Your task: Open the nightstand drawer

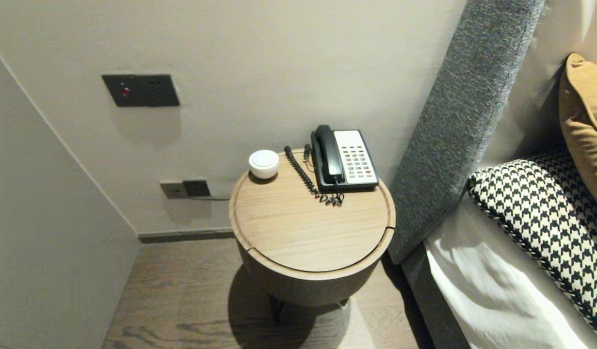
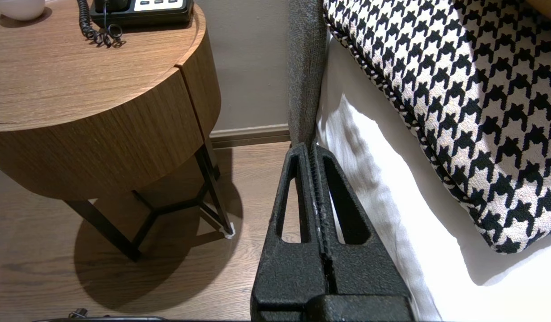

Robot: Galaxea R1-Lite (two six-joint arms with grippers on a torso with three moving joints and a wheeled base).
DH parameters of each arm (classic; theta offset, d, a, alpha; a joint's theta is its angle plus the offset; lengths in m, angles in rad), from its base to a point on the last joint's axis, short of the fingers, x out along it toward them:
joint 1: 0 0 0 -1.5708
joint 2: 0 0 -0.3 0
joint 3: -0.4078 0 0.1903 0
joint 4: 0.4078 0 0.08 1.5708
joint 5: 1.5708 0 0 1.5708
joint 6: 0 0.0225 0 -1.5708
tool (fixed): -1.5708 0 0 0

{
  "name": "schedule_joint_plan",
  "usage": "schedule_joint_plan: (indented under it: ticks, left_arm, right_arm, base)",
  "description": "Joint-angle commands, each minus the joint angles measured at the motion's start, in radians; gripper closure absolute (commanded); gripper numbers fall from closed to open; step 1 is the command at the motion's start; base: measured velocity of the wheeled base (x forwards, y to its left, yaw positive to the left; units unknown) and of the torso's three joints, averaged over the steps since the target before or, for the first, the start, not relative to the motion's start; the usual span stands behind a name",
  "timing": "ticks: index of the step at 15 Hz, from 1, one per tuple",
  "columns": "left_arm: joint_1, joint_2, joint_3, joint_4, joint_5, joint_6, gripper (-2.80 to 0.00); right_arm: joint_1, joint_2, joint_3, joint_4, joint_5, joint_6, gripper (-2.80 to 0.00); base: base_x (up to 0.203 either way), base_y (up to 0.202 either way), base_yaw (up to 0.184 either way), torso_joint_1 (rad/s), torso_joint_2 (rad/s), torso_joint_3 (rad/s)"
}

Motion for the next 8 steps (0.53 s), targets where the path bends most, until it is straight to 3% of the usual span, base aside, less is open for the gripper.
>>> schedule_joint_plan:
  ticks: [1, 8]
  left_arm:
    - [0.000, 0.000, 0.000, 0.001, 0.005, -0.007, 0.00]
    - [0.000, 0.002, -0.029, 0.015, 0.004, 0.000, 0.00]
  right_arm:
    - [0.000, 0.003, 0.040, 0.000, 0.000, 0.000, 0.00]
    - [0.000, 0.003, 0.040, 0.000, 0.000, 0.000, 0.00]
  base:
    - [0.000, 0.000, 0.000, 0.000, 0.00, 0.000]
    - [0.000, 0.000, 0.000, 0.000, 0.00, 0.000]
